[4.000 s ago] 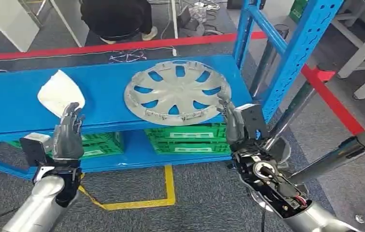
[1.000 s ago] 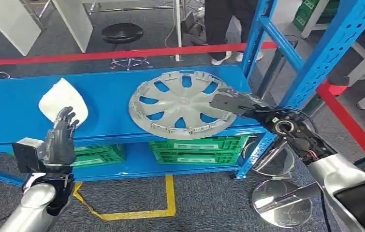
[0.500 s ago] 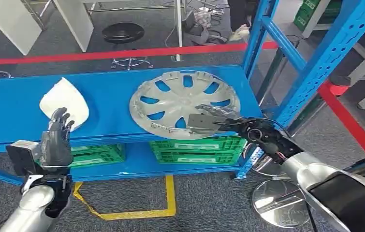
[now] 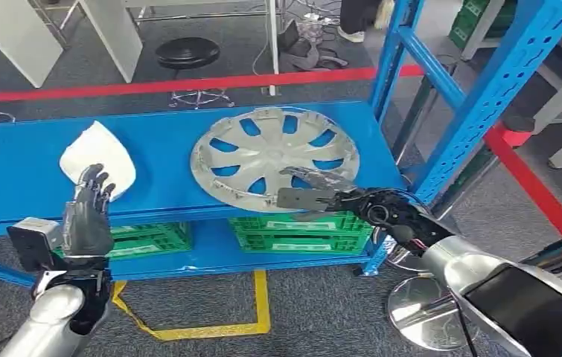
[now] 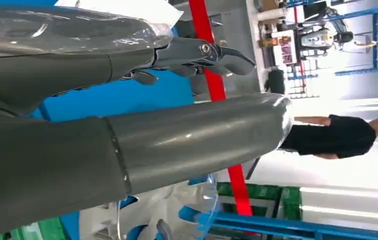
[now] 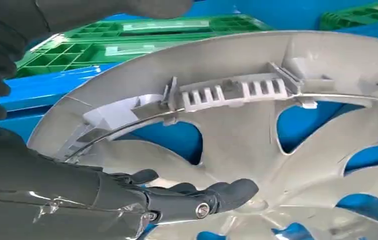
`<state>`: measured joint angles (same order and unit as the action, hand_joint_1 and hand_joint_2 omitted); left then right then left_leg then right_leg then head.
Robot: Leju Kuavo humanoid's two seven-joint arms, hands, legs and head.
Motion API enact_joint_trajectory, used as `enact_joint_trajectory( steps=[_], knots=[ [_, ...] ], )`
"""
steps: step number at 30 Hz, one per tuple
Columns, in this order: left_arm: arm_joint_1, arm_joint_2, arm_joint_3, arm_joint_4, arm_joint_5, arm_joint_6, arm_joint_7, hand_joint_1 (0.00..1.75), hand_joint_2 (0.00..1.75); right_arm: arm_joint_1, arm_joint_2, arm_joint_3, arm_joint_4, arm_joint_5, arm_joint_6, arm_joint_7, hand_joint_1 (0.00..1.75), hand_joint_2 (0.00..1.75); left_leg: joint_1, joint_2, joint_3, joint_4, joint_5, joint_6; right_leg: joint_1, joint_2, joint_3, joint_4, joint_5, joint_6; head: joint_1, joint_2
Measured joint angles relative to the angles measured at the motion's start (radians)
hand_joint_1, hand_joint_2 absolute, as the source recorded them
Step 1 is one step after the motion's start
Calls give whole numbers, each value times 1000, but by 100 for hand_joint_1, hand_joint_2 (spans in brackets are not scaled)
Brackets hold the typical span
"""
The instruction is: Take the parts from the cabinet and place them on the table.
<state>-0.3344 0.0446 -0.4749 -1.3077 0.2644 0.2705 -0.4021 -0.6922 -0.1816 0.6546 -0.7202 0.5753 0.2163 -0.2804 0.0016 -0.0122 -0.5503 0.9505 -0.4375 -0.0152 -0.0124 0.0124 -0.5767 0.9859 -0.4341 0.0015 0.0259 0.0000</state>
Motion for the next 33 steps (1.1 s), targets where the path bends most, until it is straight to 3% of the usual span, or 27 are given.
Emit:
enact_joint_trajectory(
  steps=[10, 14, 17, 29, 33],
  knots=[
    [-16, -7, 0, 6, 5, -10, -5, 0, 0, -2, 15, 25, 6, -1, 18, -1, 0, 175, 0, 1, 3, 0, 0, 0, 0, 1, 3, -1, 0, 0, 0, 0],
    [-27, -11, 0, 13, 5, -7, -4, 0, 0, -4, 27, 45, 40, 21, -7, -9, 0, 175, 1, 3, 6, 0, -1, -1, 1, 3, 6, -1, 0, 0, 0, 0],
    [-28, -12, 0, 14, 5, 1, -3, 0, 0, -7, 38, 61, 70, 49, -55, -9, 0, 175, 2, 4, 8, 0, -2, -1, 2, 4, 8, -1, 0, 0, 0, 0],
    [-28, -13, 0, 22, 6, 14, -12, 0, 0, 18, 63, 102, 192, 126, -362, 26, 0, 175, 2, 3, 12, 0, -2, -2, 2, 3, 11, -2, 0, 0, -1, 0],
    [-28, -14, 0, 23, 8, 14, -15, 0, 0, 20, 66, 105, 212, 126, -391, 25, 0, 175, 2, 3, 13, 0, -2, -2, 3, 3, 13, -4, 0, 0, 0, 0]
  ],
)
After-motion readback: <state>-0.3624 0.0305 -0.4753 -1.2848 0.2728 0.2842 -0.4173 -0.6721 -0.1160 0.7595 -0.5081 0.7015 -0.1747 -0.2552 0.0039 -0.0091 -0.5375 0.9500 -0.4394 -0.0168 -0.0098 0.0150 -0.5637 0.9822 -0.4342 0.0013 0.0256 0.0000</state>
